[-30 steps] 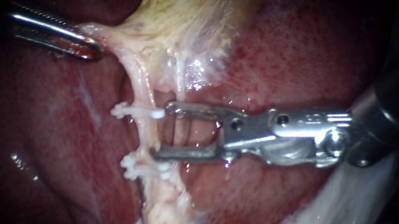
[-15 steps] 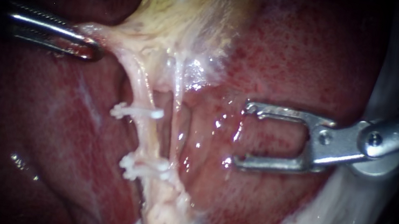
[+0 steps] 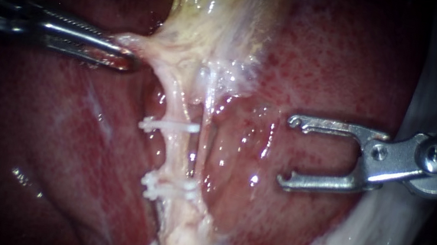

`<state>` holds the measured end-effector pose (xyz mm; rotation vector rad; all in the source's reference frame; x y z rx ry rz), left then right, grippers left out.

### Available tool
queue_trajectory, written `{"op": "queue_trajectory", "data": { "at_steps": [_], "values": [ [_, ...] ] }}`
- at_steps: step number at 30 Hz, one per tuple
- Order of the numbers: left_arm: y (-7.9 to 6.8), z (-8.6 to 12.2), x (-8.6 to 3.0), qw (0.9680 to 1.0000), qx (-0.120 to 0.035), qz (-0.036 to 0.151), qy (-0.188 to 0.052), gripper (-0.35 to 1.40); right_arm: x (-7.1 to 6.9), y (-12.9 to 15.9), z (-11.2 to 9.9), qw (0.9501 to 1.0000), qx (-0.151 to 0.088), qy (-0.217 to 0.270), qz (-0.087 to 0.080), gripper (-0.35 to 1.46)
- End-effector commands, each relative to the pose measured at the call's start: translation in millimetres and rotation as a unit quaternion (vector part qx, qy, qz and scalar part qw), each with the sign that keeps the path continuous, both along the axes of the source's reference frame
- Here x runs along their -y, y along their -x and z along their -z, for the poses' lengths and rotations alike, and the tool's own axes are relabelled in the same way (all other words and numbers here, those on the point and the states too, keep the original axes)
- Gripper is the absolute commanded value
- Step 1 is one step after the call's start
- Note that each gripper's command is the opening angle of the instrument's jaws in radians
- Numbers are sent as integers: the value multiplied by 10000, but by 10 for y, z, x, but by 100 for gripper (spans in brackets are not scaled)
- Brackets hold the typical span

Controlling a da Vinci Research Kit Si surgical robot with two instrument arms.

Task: Going back third clip left tube

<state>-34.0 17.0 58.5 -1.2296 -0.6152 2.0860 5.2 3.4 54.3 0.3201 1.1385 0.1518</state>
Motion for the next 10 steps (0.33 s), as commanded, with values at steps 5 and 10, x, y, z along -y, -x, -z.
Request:
{"op": "queue_trajectory", "data": {
  "at_steps": [5,10],
  "values": [
    [1,-13,1,10000,-66,-46,11,-35,1,-1,0,10000,-17,-12,23,50],
    [0,-12,1,10000,-66,-46,9,-35,1,-4,1,9999,-70,-56,95,50]
  ]
}}
